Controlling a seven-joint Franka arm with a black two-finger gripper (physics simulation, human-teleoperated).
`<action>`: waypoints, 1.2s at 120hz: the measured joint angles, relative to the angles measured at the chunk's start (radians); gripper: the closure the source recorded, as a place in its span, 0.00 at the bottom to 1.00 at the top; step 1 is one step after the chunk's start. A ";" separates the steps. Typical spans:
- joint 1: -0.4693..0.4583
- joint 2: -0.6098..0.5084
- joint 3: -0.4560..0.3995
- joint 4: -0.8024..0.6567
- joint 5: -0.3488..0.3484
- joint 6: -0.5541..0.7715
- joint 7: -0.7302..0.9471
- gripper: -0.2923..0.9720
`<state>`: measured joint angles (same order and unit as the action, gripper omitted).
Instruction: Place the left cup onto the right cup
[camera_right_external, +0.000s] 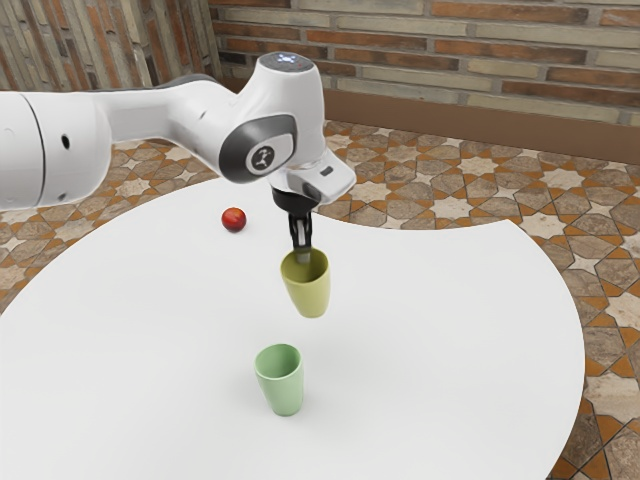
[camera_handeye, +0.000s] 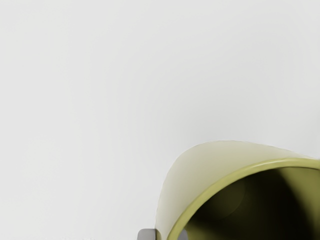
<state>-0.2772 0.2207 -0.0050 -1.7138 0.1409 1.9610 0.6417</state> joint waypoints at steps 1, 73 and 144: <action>0.000 -0.001 -0.001 0.000 0.000 -0.003 -0.002 0.85; 0.030 -0.051 -0.047 -0.074 -0.074 -0.129 -0.073 0.85; 0.059 -0.101 -0.063 -0.162 -0.081 -0.140 -0.112 0.85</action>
<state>-0.2184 0.1198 -0.0684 -1.8758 0.0599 1.8211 0.5298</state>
